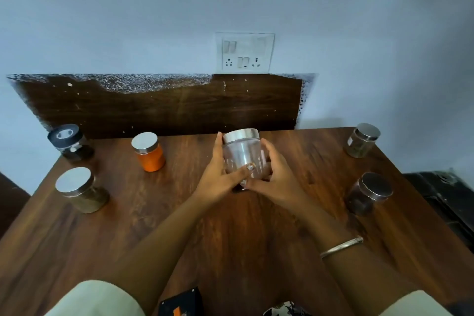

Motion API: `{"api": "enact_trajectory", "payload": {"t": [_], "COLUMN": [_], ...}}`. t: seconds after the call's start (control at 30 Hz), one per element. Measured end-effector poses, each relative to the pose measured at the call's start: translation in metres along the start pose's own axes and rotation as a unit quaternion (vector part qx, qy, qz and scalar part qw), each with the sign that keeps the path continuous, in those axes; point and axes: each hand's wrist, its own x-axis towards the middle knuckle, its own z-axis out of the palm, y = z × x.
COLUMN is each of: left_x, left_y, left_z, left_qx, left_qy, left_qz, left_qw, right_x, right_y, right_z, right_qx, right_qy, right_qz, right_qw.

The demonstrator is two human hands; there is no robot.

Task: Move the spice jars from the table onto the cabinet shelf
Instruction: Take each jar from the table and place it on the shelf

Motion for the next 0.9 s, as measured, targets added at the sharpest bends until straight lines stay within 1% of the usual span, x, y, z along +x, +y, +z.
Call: {"api": "enact_trajectory", "payload": {"t": [0.13, 0.2, 0.27, 0.33, 0.4, 0.47, 0.53, 0.6, 0.73, 0.83, 0.9], "left_x": [0.000, -0.001, -0.003, -0.005, -0.005, -0.005, -0.004, -0.002, -0.001, 0.000, 0.003], "left_y": [-0.001, 0.000, 0.002, 0.006, 0.010, 0.014, 0.015, 0.015, 0.018, 0.022, 0.027], "left_z": [-0.015, -0.021, -0.024, -0.025, -0.027, -0.028, -0.029, -0.031, -0.038, -0.040, -0.043], "left_qx": [-0.072, -0.095, -0.082, -0.042, 0.033, 0.062, 0.052, 0.035, -0.016, -0.018, 0.002], "left_qy": [0.013, -0.004, -0.035, -0.043, -0.029, -0.035, -0.045, -0.029, -0.026, -0.024, -0.019], "left_qz": [-0.005, -0.010, -0.013, -0.009, 0.016, 0.031, 0.023, 0.020, 0.033, 0.038, 0.049], "left_qw": [0.997, 0.995, 0.996, 0.998, 0.999, 0.997, 0.997, 0.999, 0.999, 0.999, 0.999], "right_x": [0.003, 0.004, 0.006, 0.007, 0.010, 0.011, 0.012, 0.013, 0.020, 0.027, 0.032], "right_y": [-0.001, -0.003, -0.006, -0.010, -0.014, -0.017, -0.018, -0.018, -0.018, -0.024, -0.032], "right_z": [-0.004, -0.004, 0.000, 0.006, 0.010, 0.013, 0.012, 0.009, -0.002, -0.006, -0.008], "right_qx": [0.076, 0.108, 0.118, 0.120, 0.114, 0.098, 0.078, 0.077, 0.075, 0.050, 0.033], "right_qy": [-0.037, -0.076, -0.106, -0.091, -0.051, -0.031, -0.037, -0.045, -0.037, -0.052, -0.046], "right_qz": [0.020, 0.040, 0.039, 0.016, -0.003, -0.011, -0.020, -0.023, 0.009, 0.002, -0.011], "right_qw": [0.996, 0.990, 0.987, 0.988, 0.992, 0.995, 0.996, 0.996, 0.996, 0.997, 0.998]}}
